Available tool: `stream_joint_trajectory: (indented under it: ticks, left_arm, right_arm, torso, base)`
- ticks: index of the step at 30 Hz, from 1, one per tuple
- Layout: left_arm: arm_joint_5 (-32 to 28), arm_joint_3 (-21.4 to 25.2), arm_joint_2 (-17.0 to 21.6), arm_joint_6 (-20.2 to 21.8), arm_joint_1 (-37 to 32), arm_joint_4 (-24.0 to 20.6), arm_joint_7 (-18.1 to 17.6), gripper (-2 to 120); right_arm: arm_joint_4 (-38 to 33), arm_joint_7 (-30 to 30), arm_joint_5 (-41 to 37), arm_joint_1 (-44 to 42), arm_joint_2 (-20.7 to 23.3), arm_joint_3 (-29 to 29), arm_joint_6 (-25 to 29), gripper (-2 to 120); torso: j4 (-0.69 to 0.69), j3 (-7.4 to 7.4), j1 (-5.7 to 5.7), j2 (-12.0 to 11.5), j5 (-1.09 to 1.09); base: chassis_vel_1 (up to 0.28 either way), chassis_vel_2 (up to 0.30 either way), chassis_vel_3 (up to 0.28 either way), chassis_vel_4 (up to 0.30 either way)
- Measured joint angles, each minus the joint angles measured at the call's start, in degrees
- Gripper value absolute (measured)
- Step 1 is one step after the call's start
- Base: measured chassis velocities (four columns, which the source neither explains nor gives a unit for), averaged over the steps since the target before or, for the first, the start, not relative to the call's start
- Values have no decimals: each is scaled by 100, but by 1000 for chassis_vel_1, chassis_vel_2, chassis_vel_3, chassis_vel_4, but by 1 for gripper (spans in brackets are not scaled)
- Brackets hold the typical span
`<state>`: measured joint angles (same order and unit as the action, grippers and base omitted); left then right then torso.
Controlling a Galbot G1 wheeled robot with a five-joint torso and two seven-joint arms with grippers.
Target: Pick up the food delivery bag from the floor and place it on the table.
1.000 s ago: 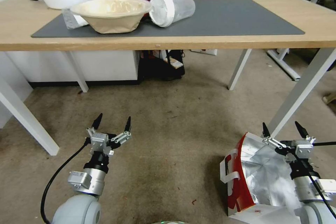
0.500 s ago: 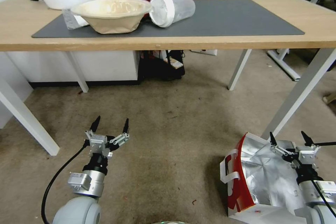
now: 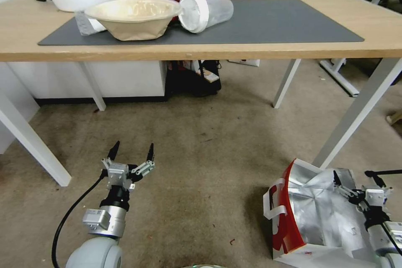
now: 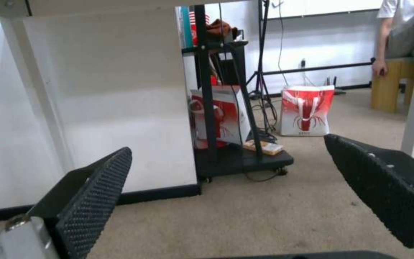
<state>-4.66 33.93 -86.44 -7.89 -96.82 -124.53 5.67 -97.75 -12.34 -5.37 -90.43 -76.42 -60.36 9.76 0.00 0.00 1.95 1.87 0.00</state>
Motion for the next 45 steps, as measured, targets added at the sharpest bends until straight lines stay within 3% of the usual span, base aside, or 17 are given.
stream_joint_trajectory:
  ticks: [11, 19, 26, 45]
  left_arm:
    - [47, 30, 12, -89, -35, 8, -15, 100]
    - [72, 22, -8, -105, -49, 2, -22, 100]
    - [76, 23, -9, -110, -54, 2, -33, 100]
    - [90, 30, 10, -194, -95, 12, -43, 100]
  right_arm:
    - [117, 3, -164, 39, 134, -2, -268, 100]
    - [108, 16, -622, 82, 287, 26, -812, 96]
    - [72, 81, -825, 91, 368, 53, -1277, 67]
    - [134, 204, -1273, 103, 397, 172, -1613, 2]
  torso:
    - [0, 0, 0, 1, 0]
    - [0, 0, 0, 2, 0]
    - [0, 0, 0, 2, 0]
    - [0, 0, 0, 3, 0]
  base:
    - [0, 0, 0, 0]
    - [0, 0, 0, 0]
    - [0, 0, 0, 0]
    - [0, 0, 0, 0]
